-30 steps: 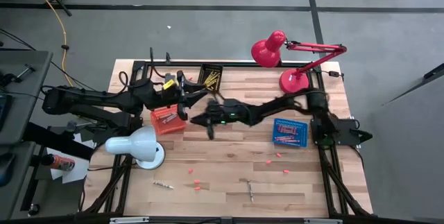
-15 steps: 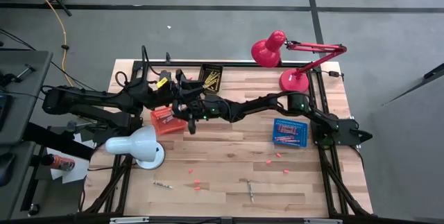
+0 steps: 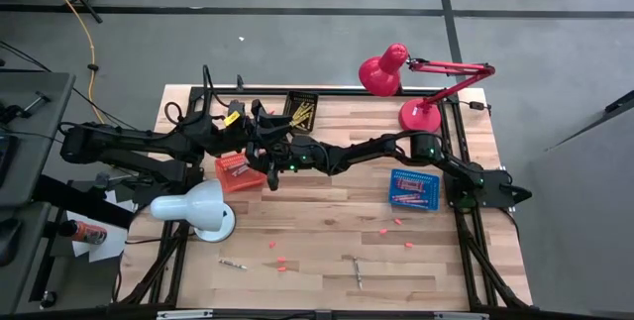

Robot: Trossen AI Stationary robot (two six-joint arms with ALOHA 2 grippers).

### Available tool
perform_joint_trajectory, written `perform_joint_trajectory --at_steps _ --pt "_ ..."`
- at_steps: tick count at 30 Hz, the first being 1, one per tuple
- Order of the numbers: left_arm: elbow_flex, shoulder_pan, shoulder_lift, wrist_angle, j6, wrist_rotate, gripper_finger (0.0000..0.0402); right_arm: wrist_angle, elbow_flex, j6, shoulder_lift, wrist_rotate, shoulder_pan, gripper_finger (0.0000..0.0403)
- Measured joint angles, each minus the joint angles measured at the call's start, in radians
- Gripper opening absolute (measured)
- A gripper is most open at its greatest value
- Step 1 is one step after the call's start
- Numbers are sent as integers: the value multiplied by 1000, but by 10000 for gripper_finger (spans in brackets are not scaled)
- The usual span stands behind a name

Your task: Sort crayons

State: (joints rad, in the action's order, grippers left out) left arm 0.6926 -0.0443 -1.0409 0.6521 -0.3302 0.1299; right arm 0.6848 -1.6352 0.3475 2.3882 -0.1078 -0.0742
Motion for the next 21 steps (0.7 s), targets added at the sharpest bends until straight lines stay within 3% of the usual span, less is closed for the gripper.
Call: perform_joint_trajectory --at_steps 4,10,15,21 --pt "0 0 0 0 0 0 124 -1 0 0 0 -27 -5 147" --pt "0 0 -1 34 -6 3 124 -96 1 22 -56 -281 -52 168" --pt "2 -1 10 53 -19 5 124 -359 1 -57 -145 -486 -101 165" --pt "2 -1 13 214 -103 -34 124 -833 1 -307 -270 -535 -125 165"
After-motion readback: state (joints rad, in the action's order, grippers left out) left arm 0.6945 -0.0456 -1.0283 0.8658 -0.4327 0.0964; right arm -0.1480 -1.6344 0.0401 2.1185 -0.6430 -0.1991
